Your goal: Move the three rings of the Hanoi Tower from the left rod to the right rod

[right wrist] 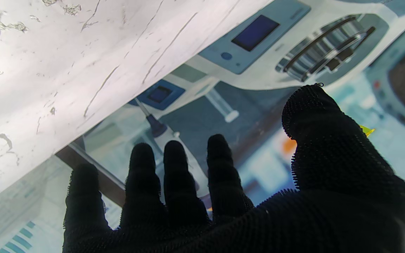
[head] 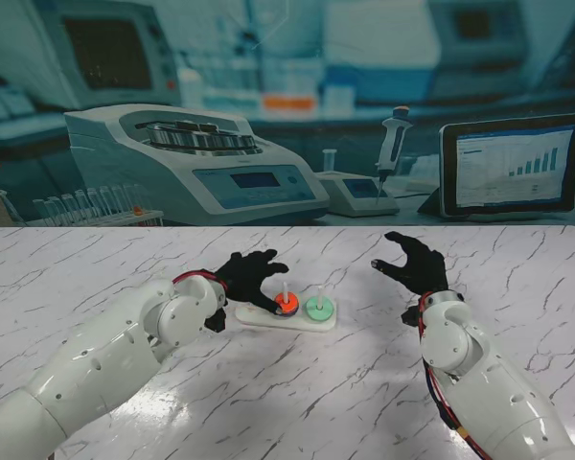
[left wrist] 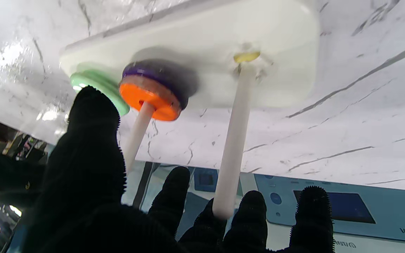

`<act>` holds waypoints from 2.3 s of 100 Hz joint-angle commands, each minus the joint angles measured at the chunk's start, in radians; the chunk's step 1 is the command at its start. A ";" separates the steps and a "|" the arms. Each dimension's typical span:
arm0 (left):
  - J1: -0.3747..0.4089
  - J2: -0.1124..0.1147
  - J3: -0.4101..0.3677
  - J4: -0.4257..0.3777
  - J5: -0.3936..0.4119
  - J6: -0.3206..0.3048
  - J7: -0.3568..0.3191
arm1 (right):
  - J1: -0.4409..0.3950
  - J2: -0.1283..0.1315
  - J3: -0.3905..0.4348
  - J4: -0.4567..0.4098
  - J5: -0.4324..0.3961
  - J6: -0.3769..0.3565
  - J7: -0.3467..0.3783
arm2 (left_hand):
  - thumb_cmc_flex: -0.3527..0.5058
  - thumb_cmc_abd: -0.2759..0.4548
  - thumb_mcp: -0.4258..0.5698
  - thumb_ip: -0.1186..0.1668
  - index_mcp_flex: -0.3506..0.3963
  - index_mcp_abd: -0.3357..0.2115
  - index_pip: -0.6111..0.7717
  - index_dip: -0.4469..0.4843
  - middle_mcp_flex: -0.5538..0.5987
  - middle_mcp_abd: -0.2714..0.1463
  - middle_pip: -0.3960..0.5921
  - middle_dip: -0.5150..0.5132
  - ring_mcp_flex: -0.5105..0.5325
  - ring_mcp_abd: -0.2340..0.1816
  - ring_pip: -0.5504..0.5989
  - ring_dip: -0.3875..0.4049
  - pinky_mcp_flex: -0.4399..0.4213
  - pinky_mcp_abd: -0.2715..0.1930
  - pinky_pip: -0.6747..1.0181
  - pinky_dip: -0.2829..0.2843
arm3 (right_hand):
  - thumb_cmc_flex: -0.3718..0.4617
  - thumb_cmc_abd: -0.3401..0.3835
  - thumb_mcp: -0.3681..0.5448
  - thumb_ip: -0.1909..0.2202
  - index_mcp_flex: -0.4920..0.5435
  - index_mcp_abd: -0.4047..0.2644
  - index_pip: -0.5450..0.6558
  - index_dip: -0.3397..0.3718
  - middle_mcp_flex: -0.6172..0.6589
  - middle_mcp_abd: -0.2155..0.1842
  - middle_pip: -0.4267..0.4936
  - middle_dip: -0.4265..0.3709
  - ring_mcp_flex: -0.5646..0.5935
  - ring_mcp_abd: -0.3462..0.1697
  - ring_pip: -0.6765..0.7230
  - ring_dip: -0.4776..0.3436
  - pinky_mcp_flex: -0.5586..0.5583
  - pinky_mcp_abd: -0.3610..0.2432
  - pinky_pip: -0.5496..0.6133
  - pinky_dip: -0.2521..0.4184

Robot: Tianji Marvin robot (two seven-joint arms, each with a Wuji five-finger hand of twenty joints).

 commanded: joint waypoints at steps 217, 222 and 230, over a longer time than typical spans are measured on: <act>-0.072 -0.040 0.114 0.123 0.066 -0.092 0.147 | -0.006 -0.010 -0.003 0.004 0.008 0.004 -0.005 | 0.243 0.044 -0.092 -0.007 0.244 -0.408 0.427 0.212 0.217 -0.166 0.053 0.016 0.080 -0.029 0.022 0.013 0.031 0.009 0.062 0.015 | 0.008 0.023 -0.021 0.026 0.013 -0.004 0.011 -0.012 0.008 -0.004 0.003 -0.005 0.010 0.005 0.016 0.015 -0.007 -0.011 0.008 0.019; -0.064 -0.037 0.099 0.108 0.069 -0.092 0.142 | -0.005 -0.010 -0.003 0.004 0.007 0.003 -0.004 | 0.245 0.044 -0.096 -0.008 0.248 -0.404 0.428 0.205 0.223 -0.165 0.053 0.016 0.084 -0.027 0.023 0.013 0.034 0.011 0.066 0.017 | 0.009 0.021 -0.020 0.025 0.014 -0.003 0.011 -0.011 0.009 -0.004 0.003 -0.004 0.009 0.004 0.017 0.015 -0.007 -0.011 0.008 0.018; -0.051 -0.031 0.072 0.080 0.079 -0.091 0.133 | -0.005 -0.010 -0.004 0.005 0.008 0.002 -0.004 | 0.244 0.045 -0.102 -0.010 0.256 -0.398 0.427 0.195 0.238 -0.165 0.057 0.017 0.093 -0.026 0.025 0.014 0.038 0.015 0.071 0.019 | 0.010 0.018 -0.020 0.025 0.016 -0.003 0.012 -0.011 0.009 -0.003 0.005 -0.004 0.009 0.004 0.018 0.015 -0.007 -0.011 0.007 0.018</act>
